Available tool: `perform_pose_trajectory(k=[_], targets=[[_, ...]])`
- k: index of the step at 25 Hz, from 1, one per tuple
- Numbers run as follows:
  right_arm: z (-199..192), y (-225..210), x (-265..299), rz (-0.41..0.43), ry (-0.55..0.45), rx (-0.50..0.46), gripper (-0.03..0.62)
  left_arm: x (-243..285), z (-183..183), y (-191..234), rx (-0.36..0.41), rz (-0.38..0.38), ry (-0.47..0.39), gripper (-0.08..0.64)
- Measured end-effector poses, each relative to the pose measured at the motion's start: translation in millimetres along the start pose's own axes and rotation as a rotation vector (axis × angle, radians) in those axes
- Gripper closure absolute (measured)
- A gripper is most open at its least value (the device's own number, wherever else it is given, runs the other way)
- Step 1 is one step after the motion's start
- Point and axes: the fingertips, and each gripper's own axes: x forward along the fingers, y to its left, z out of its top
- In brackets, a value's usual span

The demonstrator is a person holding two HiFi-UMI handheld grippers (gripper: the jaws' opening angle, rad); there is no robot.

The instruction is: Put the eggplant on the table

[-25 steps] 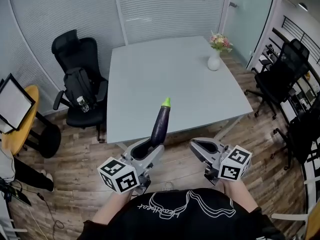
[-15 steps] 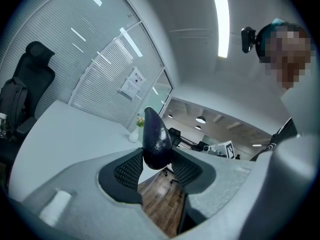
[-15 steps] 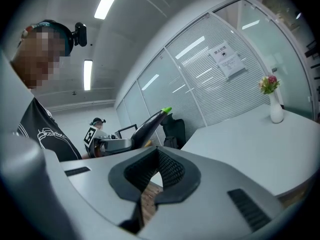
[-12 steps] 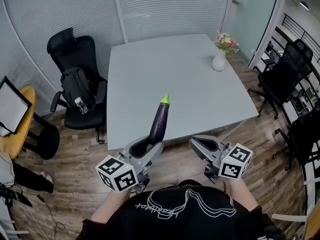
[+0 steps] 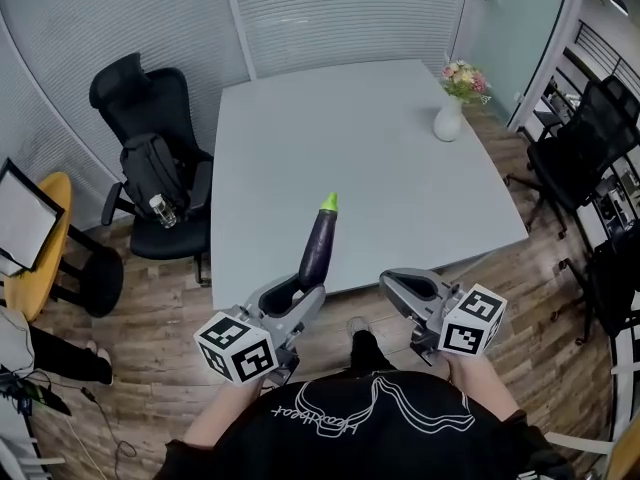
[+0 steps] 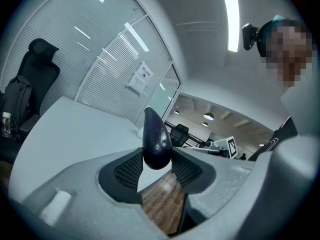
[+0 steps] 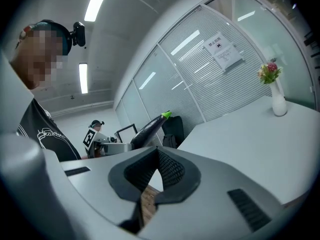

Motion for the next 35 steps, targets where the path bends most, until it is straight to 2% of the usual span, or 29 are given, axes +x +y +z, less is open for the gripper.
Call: perform_pose_trajectory(k=[13, 21, 28, 35], targets=[[33, -91, 34, -0.005, 0.019, 0.046, 0.583, 86, 33, 52, 0.011, 0.033, 0.041, 0.377], [47, -126, 55, 0.001, 0.031, 0.054, 0.583, 117, 44, 84, 0.055, 0.075, 0.061, 0.377], [45, -155, 66, -0.018, 0.054, 0.073, 0.583, 135, 34, 123, 0.054, 0.138, 0.101, 0.377], [37, -172, 78, -0.032, 0.089, 0.079, 0.583, 152, 11, 167, 0.085, 0.208, 0.184, 0.377]])
